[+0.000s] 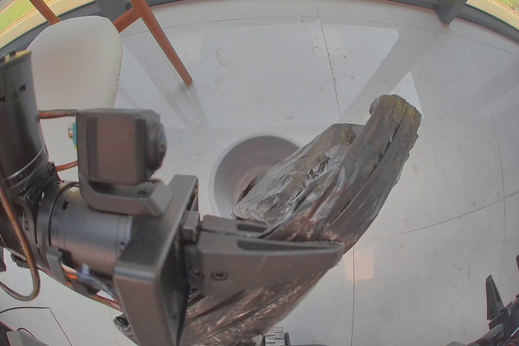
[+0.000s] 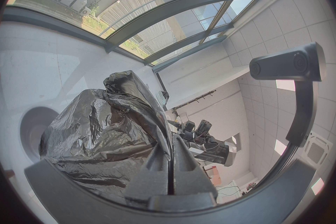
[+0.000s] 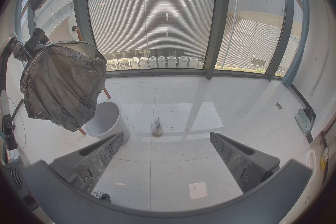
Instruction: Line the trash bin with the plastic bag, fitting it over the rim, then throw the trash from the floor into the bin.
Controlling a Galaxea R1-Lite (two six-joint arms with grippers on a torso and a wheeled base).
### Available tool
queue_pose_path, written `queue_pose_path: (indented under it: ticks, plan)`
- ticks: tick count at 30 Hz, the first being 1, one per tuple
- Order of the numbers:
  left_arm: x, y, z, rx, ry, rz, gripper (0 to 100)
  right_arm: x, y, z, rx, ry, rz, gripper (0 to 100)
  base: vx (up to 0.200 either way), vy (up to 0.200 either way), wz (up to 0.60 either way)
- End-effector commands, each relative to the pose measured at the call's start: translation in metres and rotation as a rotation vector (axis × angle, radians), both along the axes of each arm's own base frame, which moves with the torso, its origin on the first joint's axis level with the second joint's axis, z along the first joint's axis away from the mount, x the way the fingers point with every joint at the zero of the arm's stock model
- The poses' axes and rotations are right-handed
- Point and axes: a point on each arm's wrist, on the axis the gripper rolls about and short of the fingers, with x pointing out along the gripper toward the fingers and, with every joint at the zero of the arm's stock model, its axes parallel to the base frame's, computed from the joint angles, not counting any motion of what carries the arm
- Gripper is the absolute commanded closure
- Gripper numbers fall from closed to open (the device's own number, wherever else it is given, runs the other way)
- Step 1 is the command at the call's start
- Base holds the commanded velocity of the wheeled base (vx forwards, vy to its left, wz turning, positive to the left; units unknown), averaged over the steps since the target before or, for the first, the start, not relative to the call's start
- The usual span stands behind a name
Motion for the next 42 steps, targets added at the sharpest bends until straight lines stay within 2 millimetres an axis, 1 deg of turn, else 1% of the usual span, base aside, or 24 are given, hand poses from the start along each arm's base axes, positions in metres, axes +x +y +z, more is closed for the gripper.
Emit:
queue_pose_path:
  ticks: [1, 4, 7, 10, 20, 23, 29, 33, 34, 36, 37, 42]
  plan:
    - [0.01, -0.007, -0.004, 0.021, -0.013, 0.011, 100, 0.0, 0.0, -0.005, -0.001, 0.003, 0.001, 0, 0.0, 0.0, 0.0]
    - [0.027, -0.005, -0.011, 0.042, -0.051, 0.037, 100, 0.0, 0.0, -0.005, -0.004, 0.003, 0.002, 0, 0.0, 0.0, 0.0]
    - [0.037, -0.005, -0.011, 0.043, -0.068, 0.02, 100, 0.0, 0.0, -0.005, -0.004, 0.003, 0.002, 0, 0.0, 0.0, 0.0]
    - [0.042, -0.006, -0.01, 0.039, -0.07, 0.023, 100, 0.0, 0.0, -0.005, -0.004, 0.003, 0.002, 0, 0.0, 0.0, 0.0]
    - [0.062, -0.026, -0.014, 0.053, -0.058, 0.021, 100, 0.0, 0.0, -0.005, -0.002, 0.003, 0.002, 0, 0.0, 0.0, 0.0]
    - [0.067, -0.03, -0.019, 0.065, -0.047, 0.02, 100, 0.0, 0.0, -0.005, -0.002, 0.003, 0.002, 0, 0.0, 0.0, 0.0]
    - [0.083, -0.033, -0.026, 0.063, -0.04, 0.022, 100, 0.0, 0.0, -0.005, -0.002, 0.003, 0.002, 0, 0.0, 0.0, 0.0]
    - [0.103, -0.029, -0.034, 0.046, -0.054, 0.062, 100, 0.0, 0.0, -0.005, -0.001, 0.003, 0.002, 0, 0.0, 0.0, 0.0]
    - [0.11, -0.027, -0.037, 0.04, -0.058, 0.071, 100, 0.0, 0.0, -0.005, -0.001, 0.003, 0.002, 0, 0.0, 0.0, 0.0]
    - [0.115, -0.024, -0.037, 0.034, -0.063, 0.082, 100, 0.0, 0.0, -0.005, -0.001, 0.003, 0.002, 0, 0.0, 0.0, 0.0]
    - [0.123, -0.017, -0.038, 0.027, -0.07, 0.107, 100, 0.0, 0.0, -0.005, -0.001, 0.003, 0.002, 0, 0.0, 0.0, 0.0]
    - [0.132, -0.016, -0.043, 0.02, -0.087, 0.138, 100, 0.0, 0.0, -0.005, 0.004, 0.003, 0.001, 0, 0.0, 0.0, 0.0]
